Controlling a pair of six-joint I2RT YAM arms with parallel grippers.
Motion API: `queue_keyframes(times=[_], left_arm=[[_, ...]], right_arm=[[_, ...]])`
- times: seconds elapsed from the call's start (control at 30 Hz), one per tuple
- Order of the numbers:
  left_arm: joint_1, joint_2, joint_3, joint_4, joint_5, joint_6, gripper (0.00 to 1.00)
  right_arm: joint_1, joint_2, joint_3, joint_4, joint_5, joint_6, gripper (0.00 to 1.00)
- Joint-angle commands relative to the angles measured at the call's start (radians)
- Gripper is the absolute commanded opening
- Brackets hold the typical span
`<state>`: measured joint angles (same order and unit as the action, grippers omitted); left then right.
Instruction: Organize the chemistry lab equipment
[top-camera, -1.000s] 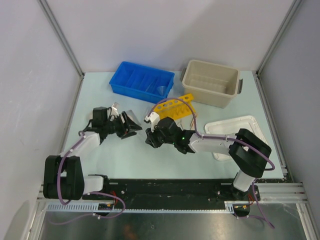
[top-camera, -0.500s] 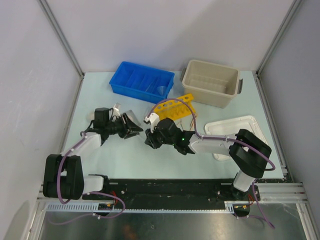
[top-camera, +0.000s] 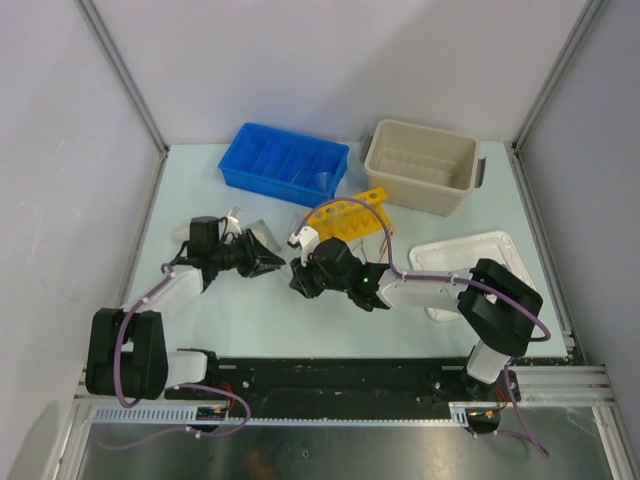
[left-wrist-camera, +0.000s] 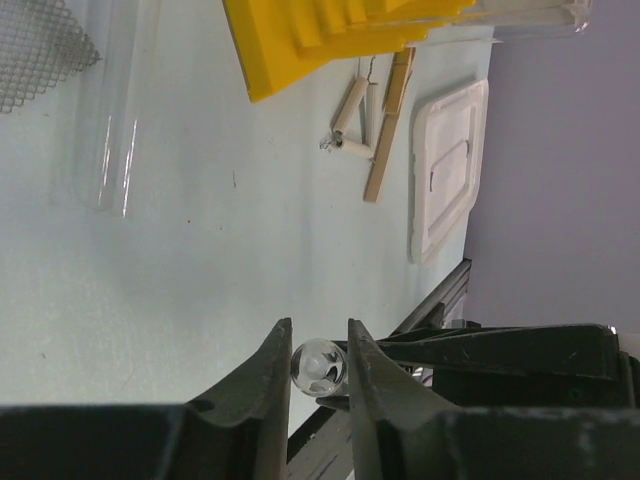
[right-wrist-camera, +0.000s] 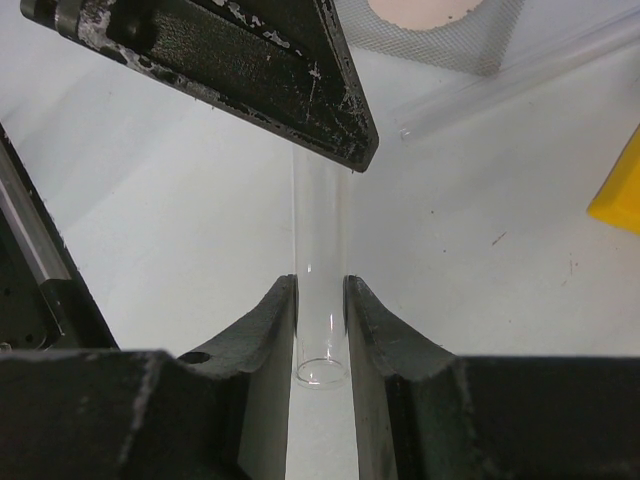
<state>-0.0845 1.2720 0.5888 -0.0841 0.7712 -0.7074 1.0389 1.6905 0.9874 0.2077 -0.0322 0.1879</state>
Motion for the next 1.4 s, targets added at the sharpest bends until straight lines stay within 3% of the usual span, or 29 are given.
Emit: queue_keyframes(times=[0.0,0.17,0.37,0.63,1.03,1.2,1.37], left_arm=[[-0.018,-0.016,0.004,0.02,0.04,0.006,0.21],[-0.043,-0.034,0.028,0.02,0.011,0.013,0.15],[-0.11,-0.006,0.111,0.019,-0.05,0.03,0.12],[-0.215,0.042,0.271,0.006,-0.18,0.106,0.11],[-0.402,0.131,0.598,-0.058,-0.622,0.382,0.15],[-0.501,0.195,0.672,-0.063,-0.808,0.51,0.17],[-0.526,0.244,0.699,-0.063,-0.876,0.537,0.19]], right_arm=[[0.004,-0.02,-0.001,0.046,0.032,0.014,0.21],[0.001,-0.04,-0.001,0.027,0.056,0.023,0.32],[-0.004,-0.104,-0.003,-0.044,0.071,0.017,0.65],[-0.024,-0.29,-0.071,-0.12,0.089,0.041,0.96],[-0.085,-0.772,-0.232,-0.333,0.299,0.095,0.99],[-0.14,-0.885,-0.265,-0.401,0.329,0.12,0.99],[-0.192,-0.965,-0.268,-0.445,0.322,0.127,0.99]])
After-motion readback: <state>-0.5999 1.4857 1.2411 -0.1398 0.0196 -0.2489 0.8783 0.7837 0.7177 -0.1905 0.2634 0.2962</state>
